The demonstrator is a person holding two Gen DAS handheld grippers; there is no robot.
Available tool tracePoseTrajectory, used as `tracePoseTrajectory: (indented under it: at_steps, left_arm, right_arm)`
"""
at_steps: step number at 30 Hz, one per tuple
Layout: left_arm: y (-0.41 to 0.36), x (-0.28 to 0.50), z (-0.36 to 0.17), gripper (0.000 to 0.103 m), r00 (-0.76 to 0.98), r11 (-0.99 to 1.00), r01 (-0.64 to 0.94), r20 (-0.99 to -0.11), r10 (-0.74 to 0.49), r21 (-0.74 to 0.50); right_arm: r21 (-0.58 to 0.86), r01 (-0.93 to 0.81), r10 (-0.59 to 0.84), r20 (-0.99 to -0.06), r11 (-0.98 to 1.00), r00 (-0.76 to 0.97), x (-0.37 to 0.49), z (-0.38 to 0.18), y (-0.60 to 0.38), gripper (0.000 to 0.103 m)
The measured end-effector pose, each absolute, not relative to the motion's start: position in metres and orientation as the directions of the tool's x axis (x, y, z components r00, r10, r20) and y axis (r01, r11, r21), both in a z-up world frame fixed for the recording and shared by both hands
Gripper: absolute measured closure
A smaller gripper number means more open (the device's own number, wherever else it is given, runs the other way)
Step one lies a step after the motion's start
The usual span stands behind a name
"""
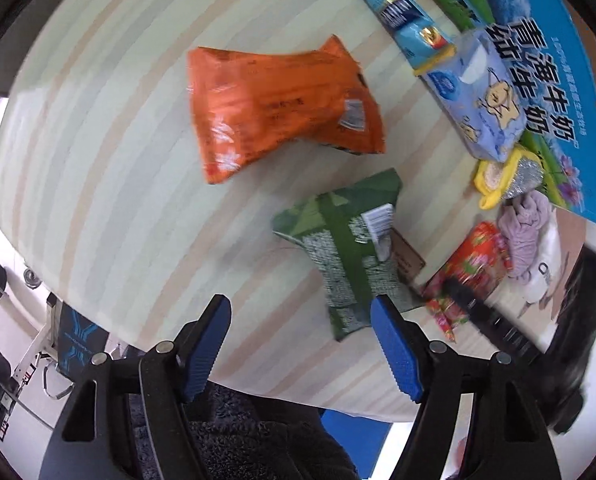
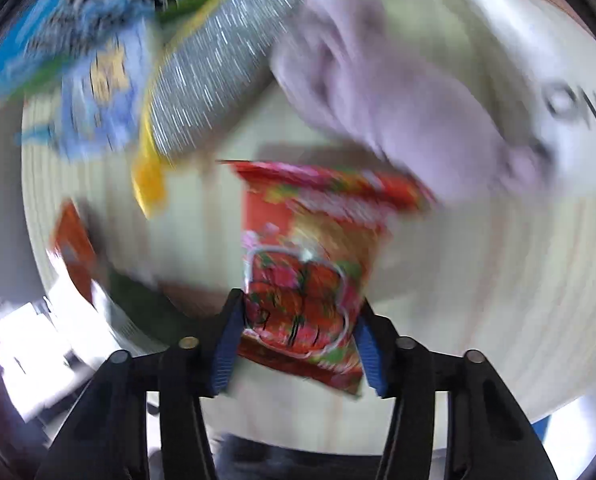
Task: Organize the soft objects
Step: 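Grasp the red snack packet with the right tool while the left grasps the green packet, then carry both packets into the cardboard box and open both tools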
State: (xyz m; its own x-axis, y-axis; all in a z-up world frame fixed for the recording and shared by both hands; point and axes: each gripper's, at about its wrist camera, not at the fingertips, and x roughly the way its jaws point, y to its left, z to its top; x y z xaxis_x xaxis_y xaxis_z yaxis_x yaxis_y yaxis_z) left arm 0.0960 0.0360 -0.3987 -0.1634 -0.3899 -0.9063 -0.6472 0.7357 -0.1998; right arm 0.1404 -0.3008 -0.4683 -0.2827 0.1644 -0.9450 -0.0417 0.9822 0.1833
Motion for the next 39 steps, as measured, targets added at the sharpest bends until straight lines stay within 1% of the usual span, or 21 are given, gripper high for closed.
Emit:
tracePoseTrajectory:
  at_steps: [4, 7, 8, 10, 11, 12, 13, 15, 16, 18, 20, 21, 23, 26, 27, 28, 29, 30, 33, 35, 39]
  left_arm:
    - [0.010, 0.106, -0.429, 0.032, -0.182, 0.706, -0.655, -0.852, -0.491, -0.268]
    - [-0.010, 0.111, -0.451, 0.033, -0.221, 0.711, -0.661, -0.843, -0.490, -0.240]
    - [-0.016, 0.113, -0.458, 0.035, -0.229, 0.717, -0.658, -0.845, -0.483, -0.231]
    - [-0.026, 0.112, -0.463, 0.050, -0.237, 0.754, -0.621, -0.867, -0.439, -0.213]
    - [-0.035, 0.113, -0.461, 0.051, -0.244, 0.803, -0.562, -0.887, -0.392, -0.200]
    - [-0.047, 0.116, -0.455, 0.056, -0.251, 0.870, -0.462, -0.915, -0.316, -0.174]
    - [-0.058, 0.117, -0.450, 0.059, -0.249, 0.923, -0.360, -0.940, -0.234, -0.134]
    - [-0.085, 0.117, -0.444, 0.059, -0.232, 0.991, -0.134, -0.972, -0.038, -0.007]
    - [-0.096, 0.114, -0.446, 0.058, -0.232, 0.998, -0.045, -0.972, 0.024, 0.036]
    - [-0.106, 0.111, -0.454, 0.056, -0.244, 0.999, 0.015, -0.968, 0.053, 0.050]
    - [-0.107, 0.113, -0.462, 0.056, -0.268, 0.999, -0.018, -0.963, 0.026, 0.032]
    - [-0.102, 0.124, -0.469, 0.056, -0.275, 0.998, -0.053, -0.961, 0.001, 0.016]
    - [-0.096, 0.120, -0.481, 0.056, -0.290, 0.988, -0.151, -0.955, -0.067, -0.024]
    - [-0.093, 0.116, -0.484, 0.055, -0.274, 0.973, -0.226, -0.955, -0.113, -0.050]
    - [-0.093, 0.112, -0.487, 0.055, -0.283, 0.965, -0.254, -0.949, -0.139, -0.065]
    - [-0.083, 0.105, -0.488, 0.060, -0.286, 0.959, -0.272, -0.945, -0.159, -0.079]
    - [-0.084, 0.100, -0.488, 0.062, -0.274, 0.954, -0.287, -0.946, -0.173, -0.091]
    - [-0.087, 0.096, -0.487, 0.066, -0.260, 0.953, -0.288, -0.951, -0.169, -0.091]
    - [-0.083, 0.084, -0.477, 0.069, -0.224, 0.963, -0.259, -0.965, -0.133, -0.072]
    - [-0.092, 0.082, -0.466, 0.070, -0.188, 0.969, -0.238, -0.975, -0.116, -0.069]
    - [-0.109, 0.094, -0.409, 0.070, -0.079, 0.984, -0.164, -0.994, -0.080, -0.066]
  right_arm:
    - [0.110, -0.212, 0.052, -0.964, 0.971, -0.262, 0.112, -0.468, -0.304, 0.050]
    - [0.097, -0.201, 0.044, -0.967, 0.975, -0.250, 0.104, -0.470, -0.309, 0.050]
    - [0.111, -0.176, 0.062, -0.964, 0.978, -0.258, 0.103, -0.471, -0.312, 0.050]
    - [0.146, -0.118, 0.109, -0.956, 0.982, -0.273, 0.104, -0.470, -0.316, 0.050]
    - [0.167, -0.078, 0.140, -0.950, 0.983, -0.280, 0.112, -0.470, -0.322, 0.050]
    - [0.174, -0.063, 0.149, -0.948, 0.983, -0.280, 0.114, -0.471, -0.324, 0.051]
    - [0.179, -0.057, 0.157, -0.949, 0.982, -0.274, 0.115, -0.471, -0.323, 0.052]
    - [0.168, -0.097, 0.136, -0.954, 0.981, -0.268, 0.113, -0.472, -0.317, 0.053]
    - [0.147, -0.140, 0.104, -0.956, 0.979, -0.274, 0.111, -0.467, -0.312, 0.053]
    - [0.120, -0.186, 0.065, -0.959, 0.975, -0.276, 0.108, -0.466, -0.310, 0.052]
    - [0.122, -0.179, 0.071, -0.960, 0.976, -0.270, 0.107, -0.467, -0.308, 0.050]
    - [0.137, -0.150, 0.092, -0.958, 0.979, -0.271, 0.109, -0.470, -0.307, 0.044]
    - [0.183, -0.070, 0.159, -0.951, 0.981, -0.266, 0.115, -0.473, -0.312, 0.039]
    - [0.171, -0.027, 0.159, -0.953, 0.985, -0.256, 0.122, -0.477, -0.313, 0.038]
    - [0.167, -0.030, 0.155, -0.956, 0.985, -0.249, 0.122, -0.478, -0.310, 0.040]
    - [0.156, -0.038, 0.142, -0.960, 0.987, -0.241, 0.121, -0.480, -0.308, 0.042]
    - [0.129, -0.058, 0.112, -0.966, 0.990, -0.233, 0.115, -0.489, -0.303, 0.052]
    - [0.104, -0.078, 0.085, -0.971, 0.991, -0.224, 0.112, -0.490, -0.297, 0.054]
    - [0.110, -0.082, 0.089, -0.970, 0.991, -0.228, 0.109, -0.481, -0.290, 0.056]
    - [0.142, -0.071, 0.123, -0.967, 0.987, -0.225, 0.111, -0.472, -0.293, 0.057]
    - [0.211, -0.095, 0.194, -0.967, 0.973, -0.162, 0.103, -0.426, -0.289, 0.057]
